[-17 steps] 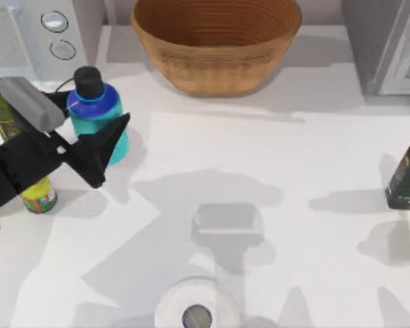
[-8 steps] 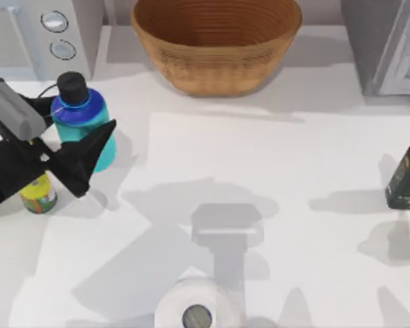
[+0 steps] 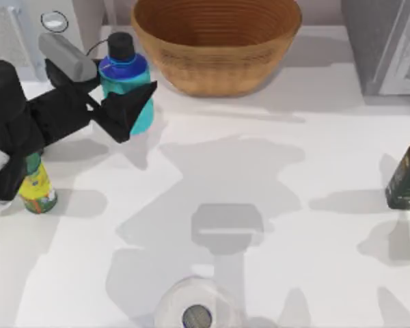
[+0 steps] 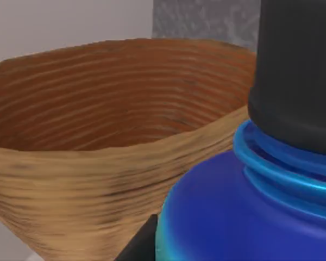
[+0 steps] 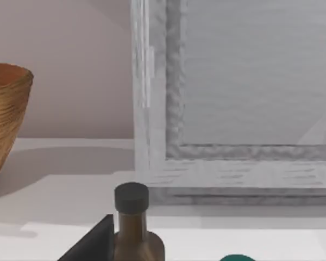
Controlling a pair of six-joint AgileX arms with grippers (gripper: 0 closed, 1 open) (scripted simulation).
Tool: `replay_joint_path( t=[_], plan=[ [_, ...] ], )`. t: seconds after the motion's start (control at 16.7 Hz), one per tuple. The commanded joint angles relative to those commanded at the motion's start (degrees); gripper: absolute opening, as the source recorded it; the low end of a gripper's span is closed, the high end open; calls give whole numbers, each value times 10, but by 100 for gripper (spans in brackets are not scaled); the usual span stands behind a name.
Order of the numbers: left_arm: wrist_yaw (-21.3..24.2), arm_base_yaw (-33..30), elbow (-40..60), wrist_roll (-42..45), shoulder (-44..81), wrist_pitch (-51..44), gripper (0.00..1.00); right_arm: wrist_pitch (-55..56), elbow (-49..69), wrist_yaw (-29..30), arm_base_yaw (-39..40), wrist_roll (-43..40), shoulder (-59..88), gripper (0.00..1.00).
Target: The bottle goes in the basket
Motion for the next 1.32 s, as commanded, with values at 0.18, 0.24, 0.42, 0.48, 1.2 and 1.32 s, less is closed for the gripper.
replay_joint_path(
  t=[0.18,0.24,0.42,0.48,1.2,1.32],
  plan=[
    [-6,-39,166,0,19,-69,0,0,0,0,0,0,0,100],
    [-12,-48,225,1,26,-97,0,0,0,0,0,0,0,100],
    [-46,-61,377,0,59,-194,0,0,0,0,0,0,0,100],
    [-62,-62,416,-1,71,-229,0,0,0,0,0,0,0,100],
    [-122,-87,533,0,120,-352,0,0,0,0,0,0,0,100],
    [-127,-92,560,0,144,-353,0,0,0,0,0,0,0,100]
  ],
)
